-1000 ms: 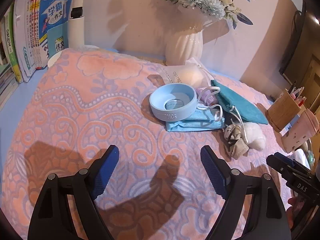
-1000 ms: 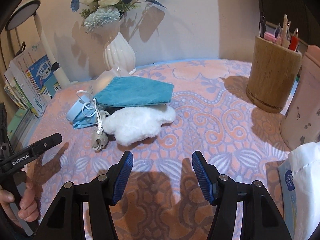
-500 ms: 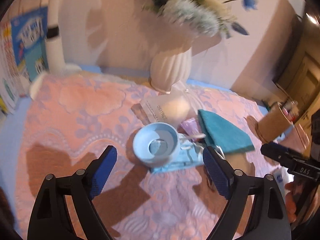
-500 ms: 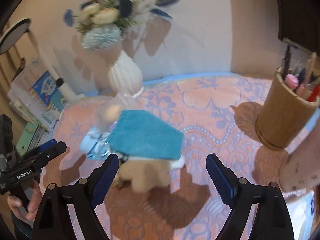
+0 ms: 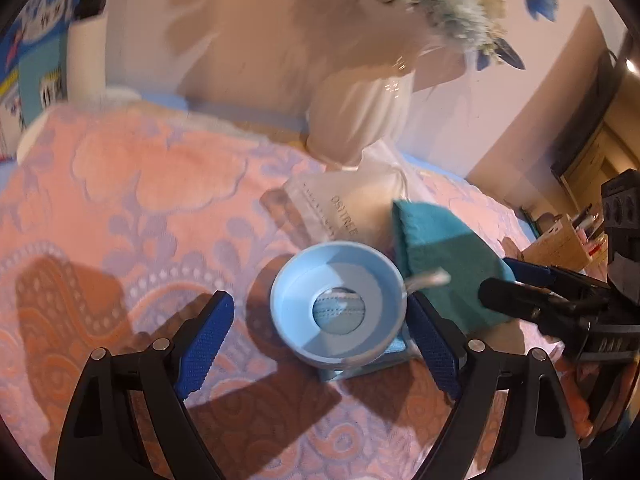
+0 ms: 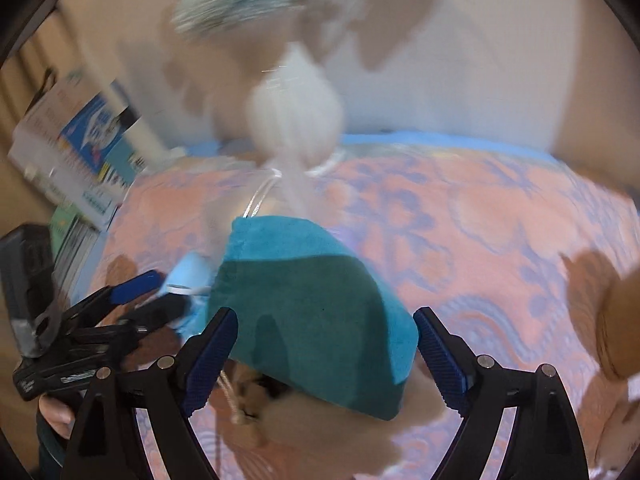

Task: Organize books
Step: 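Grasp the light blue cup with the left tool while the right tool grasps the teal cloth, then carry the blue cup and teal cloth into the amber bowl and open both tools, then move both tools back over the items on the bed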

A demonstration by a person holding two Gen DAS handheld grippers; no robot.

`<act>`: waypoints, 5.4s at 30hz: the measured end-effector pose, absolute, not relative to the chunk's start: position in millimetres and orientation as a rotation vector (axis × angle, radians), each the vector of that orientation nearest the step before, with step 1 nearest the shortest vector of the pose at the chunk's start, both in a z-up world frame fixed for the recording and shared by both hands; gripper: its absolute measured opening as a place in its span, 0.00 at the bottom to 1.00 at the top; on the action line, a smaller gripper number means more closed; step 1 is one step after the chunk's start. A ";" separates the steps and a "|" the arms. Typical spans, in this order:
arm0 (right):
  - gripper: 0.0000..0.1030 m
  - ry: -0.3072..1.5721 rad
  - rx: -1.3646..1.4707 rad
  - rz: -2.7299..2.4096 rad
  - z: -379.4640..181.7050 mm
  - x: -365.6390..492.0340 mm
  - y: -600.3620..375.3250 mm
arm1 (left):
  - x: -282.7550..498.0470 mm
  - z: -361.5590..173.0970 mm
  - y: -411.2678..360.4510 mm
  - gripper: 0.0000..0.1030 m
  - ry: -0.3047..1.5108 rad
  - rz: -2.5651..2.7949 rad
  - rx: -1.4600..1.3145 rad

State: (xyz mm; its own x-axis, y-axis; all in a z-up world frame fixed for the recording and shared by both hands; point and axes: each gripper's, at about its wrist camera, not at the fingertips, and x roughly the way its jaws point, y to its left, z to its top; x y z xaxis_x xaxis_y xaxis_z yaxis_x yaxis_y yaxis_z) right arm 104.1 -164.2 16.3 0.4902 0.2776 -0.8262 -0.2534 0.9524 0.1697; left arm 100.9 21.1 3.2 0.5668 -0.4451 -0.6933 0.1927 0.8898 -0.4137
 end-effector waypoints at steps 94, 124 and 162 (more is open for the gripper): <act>0.04 0.604 0.214 -0.095 156.1 -170.1 -378.1 | -77.6 206.2 -236.4 0.62 0.504 -0.669 0.097; 0.13 0.731 0.383 -0.556 96.5 -163.2 -632.8 | -67.5 120.3 -512.9 0.70 0.687 -0.880 0.296; 0.86 0.604 -0.002 -0.198 160.1 -150.5 -308.0 | -74.4 176.6 -81.9 0.85 0.576 -0.372 0.049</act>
State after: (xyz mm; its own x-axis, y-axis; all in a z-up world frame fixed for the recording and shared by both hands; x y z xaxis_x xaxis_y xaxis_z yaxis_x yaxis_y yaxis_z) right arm -150.5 -308.0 160.1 0.8049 -0.1851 -0.5638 0.1841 0.9811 -0.0594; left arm -74.4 -81.9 176.6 0.7739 -0.3295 -0.5408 0.3565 0.9325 -0.0580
